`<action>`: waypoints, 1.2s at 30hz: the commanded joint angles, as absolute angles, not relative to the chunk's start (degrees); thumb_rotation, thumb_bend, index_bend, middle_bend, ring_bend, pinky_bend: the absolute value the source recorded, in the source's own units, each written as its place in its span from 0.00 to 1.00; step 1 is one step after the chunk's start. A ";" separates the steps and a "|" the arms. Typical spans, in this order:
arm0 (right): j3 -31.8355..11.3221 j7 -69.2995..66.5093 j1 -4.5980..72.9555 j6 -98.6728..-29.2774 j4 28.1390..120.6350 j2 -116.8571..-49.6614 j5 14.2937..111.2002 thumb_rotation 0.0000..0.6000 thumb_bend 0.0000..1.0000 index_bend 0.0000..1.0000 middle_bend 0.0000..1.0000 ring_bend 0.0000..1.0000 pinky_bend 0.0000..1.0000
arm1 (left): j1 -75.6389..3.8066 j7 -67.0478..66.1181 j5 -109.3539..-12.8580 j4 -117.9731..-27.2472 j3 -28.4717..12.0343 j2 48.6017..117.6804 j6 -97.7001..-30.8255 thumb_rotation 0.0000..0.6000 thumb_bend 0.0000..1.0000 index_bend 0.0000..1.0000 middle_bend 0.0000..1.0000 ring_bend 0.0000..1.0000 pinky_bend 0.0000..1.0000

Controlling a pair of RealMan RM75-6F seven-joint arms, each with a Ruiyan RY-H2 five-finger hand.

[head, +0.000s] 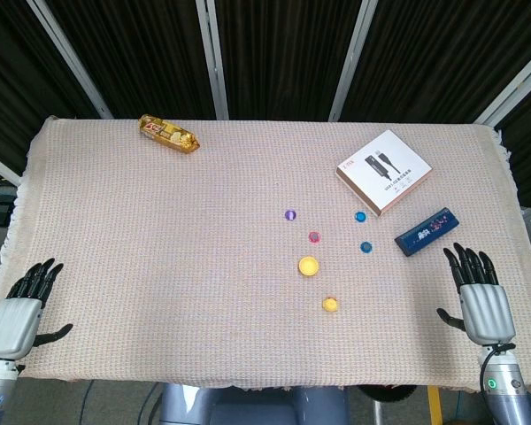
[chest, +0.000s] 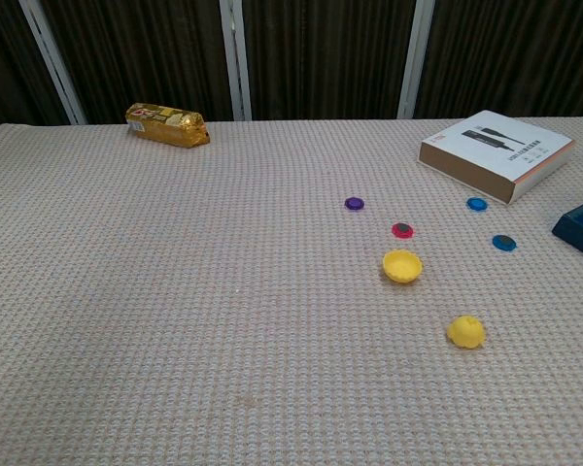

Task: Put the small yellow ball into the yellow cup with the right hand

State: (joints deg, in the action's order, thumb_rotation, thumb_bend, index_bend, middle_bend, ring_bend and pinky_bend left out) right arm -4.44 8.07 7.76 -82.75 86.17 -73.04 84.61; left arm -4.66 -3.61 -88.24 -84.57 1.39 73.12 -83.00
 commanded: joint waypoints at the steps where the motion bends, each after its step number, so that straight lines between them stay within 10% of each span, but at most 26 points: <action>1: -4.40 7.97 7.74 -82.67 86.24 -72.96 84.55 1.00 0.00 0.03 0.00 0.00 0.00 | -4.65 -3.63 -88.26 -84.63 1.41 73.08 -83.00 1.00 0.00 0.00 0.00 0.00 0.17; 36: -3.53 10.26 7.43 -83.06 88.50 -72.76 85.56 1.00 0.00 0.09 0.00 0.00 0.00 | -4.69 -4.08 -88.18 -84.99 1.27 73.05 -83.07 1.00 0.00 0.00 0.00 0.00 0.17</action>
State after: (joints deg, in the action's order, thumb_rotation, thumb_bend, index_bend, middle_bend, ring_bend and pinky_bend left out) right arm -3.85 9.74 7.42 -82.98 88.04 -72.70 85.09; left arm -4.69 -3.93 -88.12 -84.93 1.29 73.05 -82.98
